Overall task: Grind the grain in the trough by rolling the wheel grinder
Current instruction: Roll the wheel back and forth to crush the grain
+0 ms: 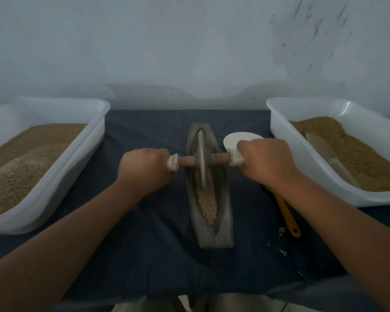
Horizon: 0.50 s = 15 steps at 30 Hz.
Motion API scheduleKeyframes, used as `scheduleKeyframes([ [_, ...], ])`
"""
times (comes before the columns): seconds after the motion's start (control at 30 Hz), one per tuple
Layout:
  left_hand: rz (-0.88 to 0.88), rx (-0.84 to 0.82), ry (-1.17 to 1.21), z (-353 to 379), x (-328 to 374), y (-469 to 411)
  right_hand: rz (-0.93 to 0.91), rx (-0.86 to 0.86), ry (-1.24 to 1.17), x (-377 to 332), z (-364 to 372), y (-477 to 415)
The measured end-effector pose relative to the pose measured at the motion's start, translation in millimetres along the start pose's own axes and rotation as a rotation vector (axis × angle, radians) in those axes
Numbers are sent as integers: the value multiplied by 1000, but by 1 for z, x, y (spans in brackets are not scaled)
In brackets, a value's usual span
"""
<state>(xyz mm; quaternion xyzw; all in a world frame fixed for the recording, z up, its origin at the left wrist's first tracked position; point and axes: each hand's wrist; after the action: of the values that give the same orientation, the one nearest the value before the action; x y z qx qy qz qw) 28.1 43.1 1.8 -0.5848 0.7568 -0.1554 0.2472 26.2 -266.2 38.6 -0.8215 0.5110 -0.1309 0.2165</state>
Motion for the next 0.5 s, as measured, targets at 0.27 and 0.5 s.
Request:
scheduleKeyframes([
  [0.27,67,5,-103,-12,2,10,175,-108,-58,-6,-4,35],
  [0.5,-109,-226,-89,-14,7,-52,289,-216,31,11,16,-42],
])
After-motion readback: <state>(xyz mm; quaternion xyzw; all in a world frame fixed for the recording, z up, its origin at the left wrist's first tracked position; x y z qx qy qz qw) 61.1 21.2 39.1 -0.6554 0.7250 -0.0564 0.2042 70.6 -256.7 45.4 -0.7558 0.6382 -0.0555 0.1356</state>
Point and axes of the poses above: each hand's wrist, its own y-axis away from the middle knuckle, its own z-axis out of the palm, x = y × z, and after that the axes turned 12 degrees about -y, right-handed
